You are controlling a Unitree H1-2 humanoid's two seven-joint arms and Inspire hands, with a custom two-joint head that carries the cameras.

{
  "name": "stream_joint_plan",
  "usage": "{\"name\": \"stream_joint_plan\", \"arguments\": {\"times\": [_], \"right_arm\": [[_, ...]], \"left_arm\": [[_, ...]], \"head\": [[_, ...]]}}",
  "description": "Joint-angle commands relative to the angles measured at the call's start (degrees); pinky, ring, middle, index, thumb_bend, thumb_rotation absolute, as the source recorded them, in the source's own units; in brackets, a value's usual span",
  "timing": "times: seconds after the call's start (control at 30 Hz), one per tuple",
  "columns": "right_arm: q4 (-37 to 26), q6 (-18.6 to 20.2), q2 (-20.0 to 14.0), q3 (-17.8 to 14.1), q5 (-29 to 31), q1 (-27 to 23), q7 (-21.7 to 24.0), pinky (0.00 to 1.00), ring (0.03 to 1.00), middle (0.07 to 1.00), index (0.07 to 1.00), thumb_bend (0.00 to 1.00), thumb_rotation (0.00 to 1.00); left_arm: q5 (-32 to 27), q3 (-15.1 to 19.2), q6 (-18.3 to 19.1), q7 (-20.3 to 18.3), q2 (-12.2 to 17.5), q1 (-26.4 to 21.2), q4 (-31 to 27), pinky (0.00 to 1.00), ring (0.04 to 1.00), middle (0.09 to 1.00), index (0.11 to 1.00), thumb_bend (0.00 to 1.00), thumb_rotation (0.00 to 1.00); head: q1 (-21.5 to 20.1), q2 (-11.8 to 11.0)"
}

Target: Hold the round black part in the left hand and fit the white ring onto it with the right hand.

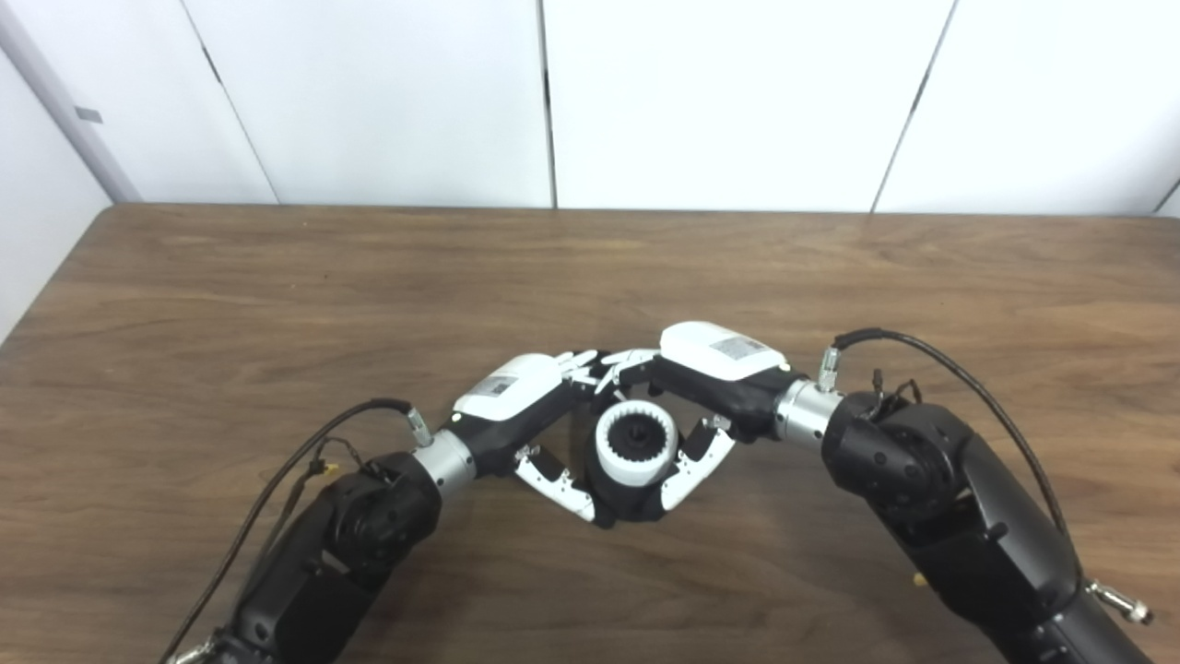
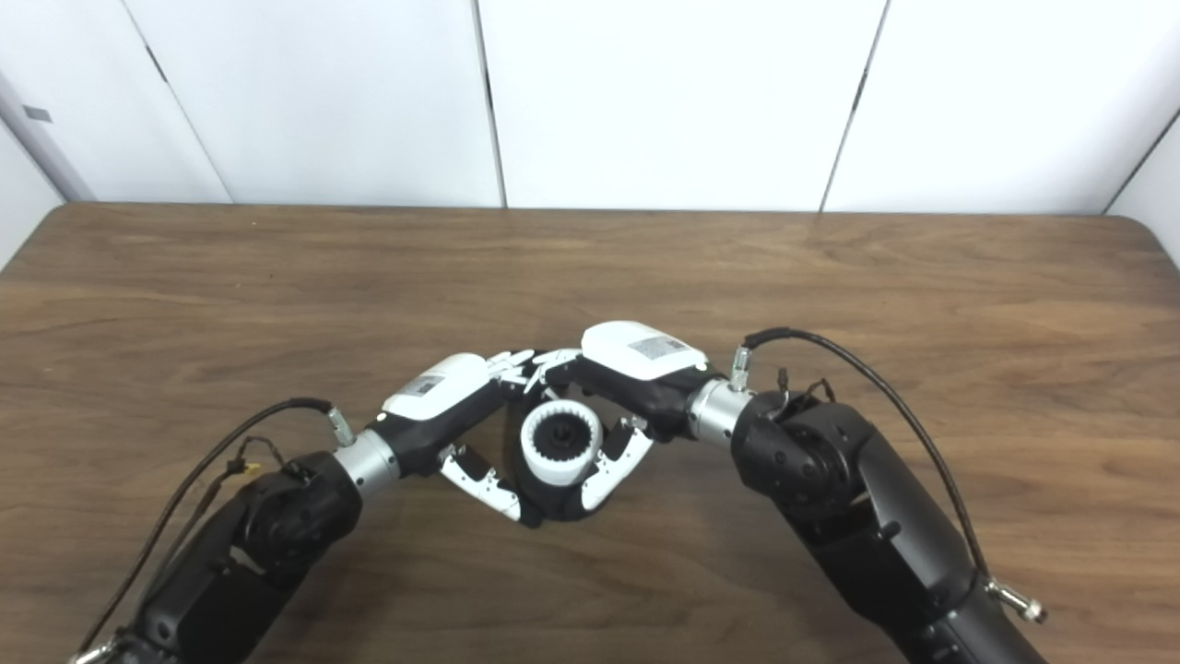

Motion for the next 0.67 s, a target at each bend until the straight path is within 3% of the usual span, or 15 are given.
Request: {"name": "stream_joint_plan", "arguments": {"times": [0.0, 0.63], "right_arm": [[-1.76, 0.83, -0.78, -1.26, -0.41, -1.12, -0.09, 0.7, 0.819, 0.883, 0.845, 0.95, 0.28], [-5.27, 3.28, -7.82, -7.75, 1.29, 0.1, 2.63, 0.7, 0.834, 0.897, 0.831, 0.93, 0.25]], "left_arm": [[1.25, -0.76, 0.56, -1.46, 0.54, 0.09, -0.42, 0.98, 0.989, 0.98, 0.488, 0.52, 0.08], [1.44, -0.69, 0.58, -1.6, 0.96, 0.05, -0.41, 0.97, 0.985, 0.982, 0.488, 0.52, 0.08]], "head": [[0.04, 0.04], [-0.69, 0.59]]}}
